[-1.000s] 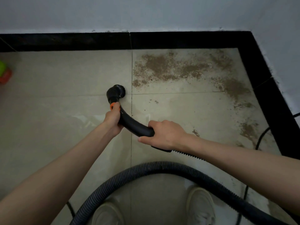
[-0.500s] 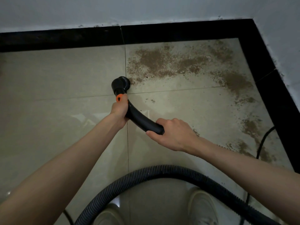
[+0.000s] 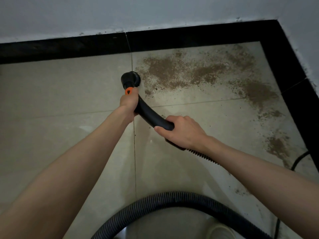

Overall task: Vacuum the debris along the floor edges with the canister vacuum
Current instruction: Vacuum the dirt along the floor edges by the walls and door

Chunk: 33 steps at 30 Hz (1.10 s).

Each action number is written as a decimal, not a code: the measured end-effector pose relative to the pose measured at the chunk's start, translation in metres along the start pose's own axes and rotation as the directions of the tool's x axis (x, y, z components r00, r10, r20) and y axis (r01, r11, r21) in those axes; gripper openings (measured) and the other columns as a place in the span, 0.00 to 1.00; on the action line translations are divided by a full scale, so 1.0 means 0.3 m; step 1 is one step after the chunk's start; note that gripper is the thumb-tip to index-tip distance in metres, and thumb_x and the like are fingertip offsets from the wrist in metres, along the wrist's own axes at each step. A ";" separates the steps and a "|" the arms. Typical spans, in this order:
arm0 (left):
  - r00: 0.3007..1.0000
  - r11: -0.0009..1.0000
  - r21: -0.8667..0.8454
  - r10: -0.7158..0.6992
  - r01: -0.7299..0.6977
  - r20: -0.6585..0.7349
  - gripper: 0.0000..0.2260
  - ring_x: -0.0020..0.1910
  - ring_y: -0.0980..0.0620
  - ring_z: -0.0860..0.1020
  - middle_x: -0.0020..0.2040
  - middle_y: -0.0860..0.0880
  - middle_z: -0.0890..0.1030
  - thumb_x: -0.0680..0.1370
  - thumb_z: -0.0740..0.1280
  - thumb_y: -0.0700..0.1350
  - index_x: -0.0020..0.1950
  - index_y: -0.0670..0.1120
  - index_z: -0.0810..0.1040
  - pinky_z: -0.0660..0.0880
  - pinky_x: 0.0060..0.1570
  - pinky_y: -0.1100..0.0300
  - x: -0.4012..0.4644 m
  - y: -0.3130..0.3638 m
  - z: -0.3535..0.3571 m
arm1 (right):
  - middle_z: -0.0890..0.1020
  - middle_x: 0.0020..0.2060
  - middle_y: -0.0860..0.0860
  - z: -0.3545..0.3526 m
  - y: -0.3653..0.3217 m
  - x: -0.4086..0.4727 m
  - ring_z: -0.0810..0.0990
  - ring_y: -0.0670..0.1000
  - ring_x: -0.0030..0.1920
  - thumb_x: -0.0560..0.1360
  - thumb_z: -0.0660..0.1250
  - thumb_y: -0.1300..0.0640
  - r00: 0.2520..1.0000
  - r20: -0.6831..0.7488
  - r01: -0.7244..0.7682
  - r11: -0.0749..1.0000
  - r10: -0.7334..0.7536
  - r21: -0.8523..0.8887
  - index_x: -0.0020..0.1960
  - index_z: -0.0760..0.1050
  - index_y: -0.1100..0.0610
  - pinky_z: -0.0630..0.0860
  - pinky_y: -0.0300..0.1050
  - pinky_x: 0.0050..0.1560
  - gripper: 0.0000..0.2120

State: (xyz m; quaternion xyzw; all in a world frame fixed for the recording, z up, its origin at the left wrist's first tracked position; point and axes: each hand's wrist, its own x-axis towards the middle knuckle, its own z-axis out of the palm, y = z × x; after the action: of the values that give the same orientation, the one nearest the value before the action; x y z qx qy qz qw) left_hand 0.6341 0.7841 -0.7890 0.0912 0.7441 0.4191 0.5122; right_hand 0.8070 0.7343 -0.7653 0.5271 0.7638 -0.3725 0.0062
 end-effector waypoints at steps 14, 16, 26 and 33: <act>0.988 0.989 0.006 0.144 -0.145 0.050 0.27 0.59 0.47 0.73 0.64 0.42 0.72 0.82 0.53 0.56 0.73 0.37 0.60 0.71 0.51 0.58 0.141 0.142 0.057 | 0.82 0.37 0.50 -0.056 -0.058 0.310 0.80 0.53 0.39 0.76 0.62 0.38 0.996 -0.088 0.027 0.995 -0.018 0.100 0.40 0.71 0.48 0.74 0.44 0.37 0.15; 0.988 0.989 0.015 0.148 -0.149 0.044 0.26 0.59 0.47 0.73 0.66 0.41 0.71 0.83 0.52 0.55 0.73 0.37 0.60 0.71 0.52 0.58 0.153 0.159 0.064 | 0.82 0.35 0.50 -0.055 -0.061 0.330 0.80 0.52 0.37 0.76 0.61 0.38 0.995 -0.098 0.030 0.997 -0.022 0.077 0.41 0.71 0.48 0.71 0.43 0.35 0.14; 0.983 0.988 -0.004 0.157 -0.157 0.096 0.25 0.55 0.49 0.71 0.59 0.43 0.71 0.84 0.49 0.53 0.74 0.37 0.57 0.70 0.52 0.58 0.152 0.157 0.138 | 0.81 0.36 0.48 -0.105 0.003 0.336 0.79 0.52 0.39 0.75 0.61 0.35 0.994 -0.110 0.007 0.998 -0.001 0.059 0.41 0.71 0.46 0.68 0.43 0.34 0.15; 0.988 0.986 -0.082 0.151 -0.147 0.033 0.25 0.57 0.48 0.73 0.62 0.42 0.72 0.83 0.51 0.55 0.73 0.38 0.60 0.72 0.53 0.56 0.152 0.153 0.128 | 0.78 0.37 0.48 -0.138 -0.020 0.340 0.77 0.53 0.40 0.76 0.60 0.35 0.991 -0.112 0.059 0.996 -0.066 -0.066 0.44 0.70 0.45 0.67 0.44 0.37 0.14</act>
State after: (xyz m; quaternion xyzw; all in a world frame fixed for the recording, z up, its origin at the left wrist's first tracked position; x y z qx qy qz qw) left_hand 0.6319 0.8591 -0.7921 0.1344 0.7079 0.4835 0.4971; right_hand 0.7725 0.8388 -0.7730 0.5228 0.7905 -0.3174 -0.0327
